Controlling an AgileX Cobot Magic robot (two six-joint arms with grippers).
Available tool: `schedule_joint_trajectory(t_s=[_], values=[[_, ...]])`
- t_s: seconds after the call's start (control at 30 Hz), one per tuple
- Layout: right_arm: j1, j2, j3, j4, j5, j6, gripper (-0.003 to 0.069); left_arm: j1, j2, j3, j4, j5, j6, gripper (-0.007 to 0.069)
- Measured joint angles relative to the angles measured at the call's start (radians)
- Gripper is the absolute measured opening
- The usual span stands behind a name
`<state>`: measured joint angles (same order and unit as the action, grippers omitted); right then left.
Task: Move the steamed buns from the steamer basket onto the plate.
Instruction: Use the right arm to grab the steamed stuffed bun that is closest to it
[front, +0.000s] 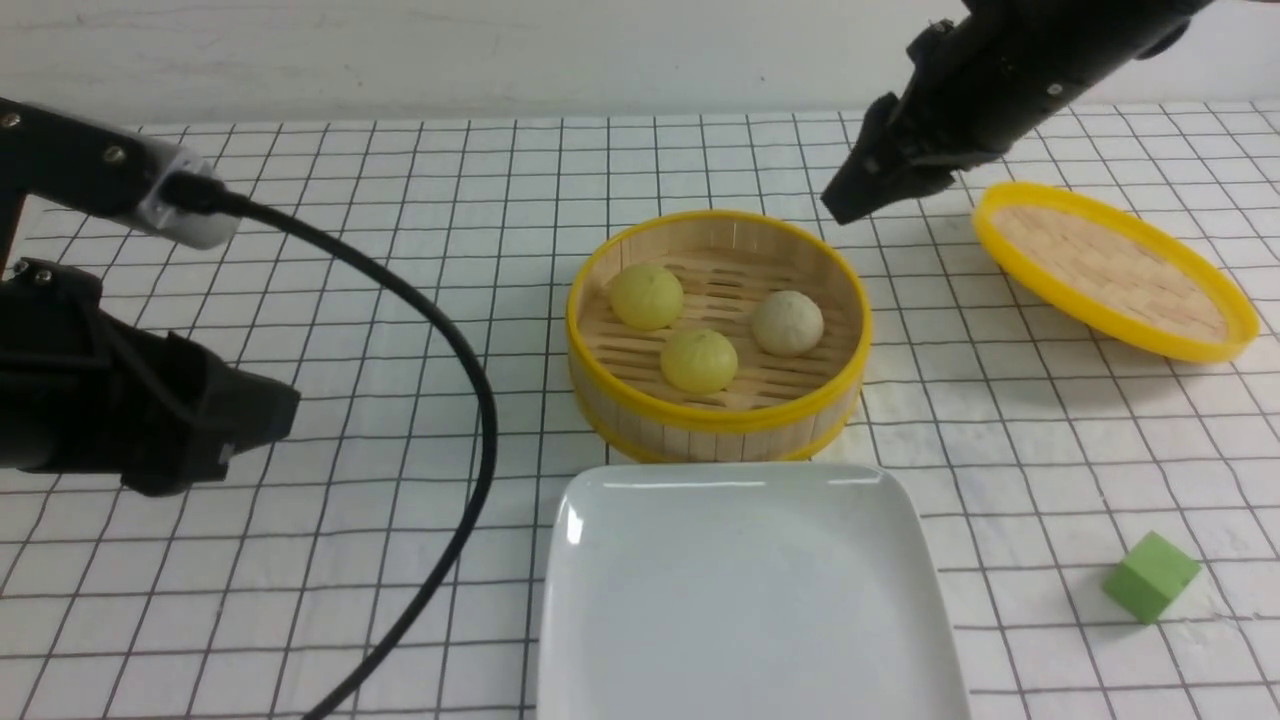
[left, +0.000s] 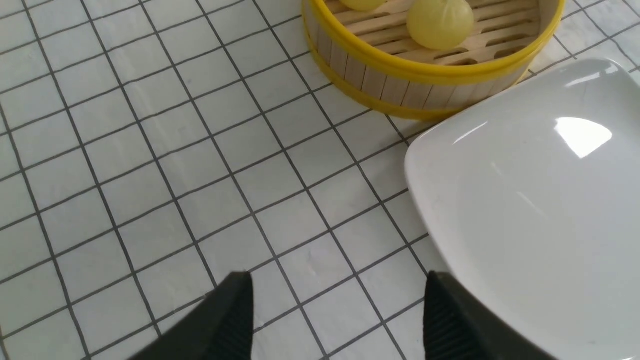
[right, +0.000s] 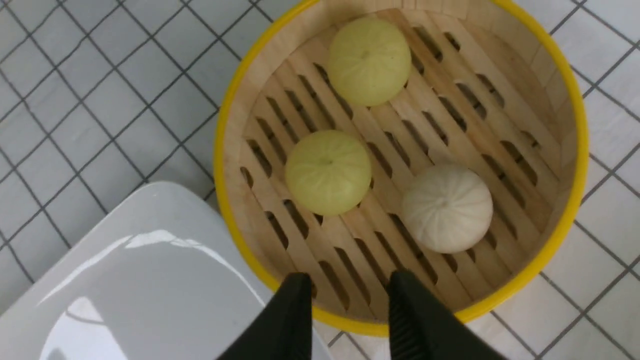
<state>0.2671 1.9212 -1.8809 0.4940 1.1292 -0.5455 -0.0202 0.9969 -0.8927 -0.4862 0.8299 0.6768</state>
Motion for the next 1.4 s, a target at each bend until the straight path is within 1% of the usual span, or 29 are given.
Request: schedule_joint_trajectory(t_s=[0.07, 0.23, 0.4, 0.47, 0.57, 0.77, 1.1, 1.2, 1.3, 1.33, 1.37, 1.4], values=[[0.0, 0.07, -0.071, -0.031, 0.025, 0.028, 0.0239, 0.0, 0.0, 0.0, 0.0, 0.002, 0.0, 0.0463], [0.01, 0.215, -0.179, -0.084, 0.043, 0.033, 0.0254, 0.0, 0.0, 0.0, 0.0, 0.019, -0.002, 0.0463], [0.037, 0.297, -0.232, -0.114, 0.047, 0.031, 0.0323, 0.0, 0.0, 0.0, 0.015, 0.024, -0.013, 0.0463], [0.044, 0.322, -0.244, -0.119, 0.04, 0.031, 0.0369, 0.0, 0.0, 0.0, 0.03, 0.029, -0.014, 0.0463], [0.048, 0.34, -0.248, -0.138, 0.035, 0.035, 0.0401, 0.0, 0.0, 0.0, 0.04, 0.04, -0.015, 0.0463], [0.049, 0.351, -0.249, -0.173, 0.031, 0.04, 0.0409, 0.0, 0.0, 0.0, 0.044, 0.051, -0.017, 0.0463], [0.049, 0.392, -0.249, -0.179, 0.012, 0.043, 0.0407, 0.0, 0.0, 0.0, 0.046, 0.058, -0.017, 0.0463], [0.049, 0.395, -0.249, -0.179, 0.01, 0.043, 0.0381, 0.0, 0.0, 0.0, 0.046, 0.058, -0.018, 0.0463], [0.049, 0.398, -0.249, -0.182, 0.006, 0.043, 0.0322, 0.0, 0.0, 0.0, 0.046, 0.058, -0.021, 0.0463], [0.049, 0.4, -0.249, -0.189, 0.005, 0.043, 0.0248, 0.0, 0.0, 0.0, 0.046, 0.058, -0.022, 0.0463], [0.049, 0.4, -0.249, -0.189, 0.005, 0.043, 0.0237, 0.0, 0.0, 0.0, 0.046, 0.058, -0.024, 0.0463], [0.049, 0.4, -0.249, -0.19, 0.007, 0.044, 0.0129, 0.0, 0.0, 0.0, 0.046, 0.058, -0.026, 0.0463]])
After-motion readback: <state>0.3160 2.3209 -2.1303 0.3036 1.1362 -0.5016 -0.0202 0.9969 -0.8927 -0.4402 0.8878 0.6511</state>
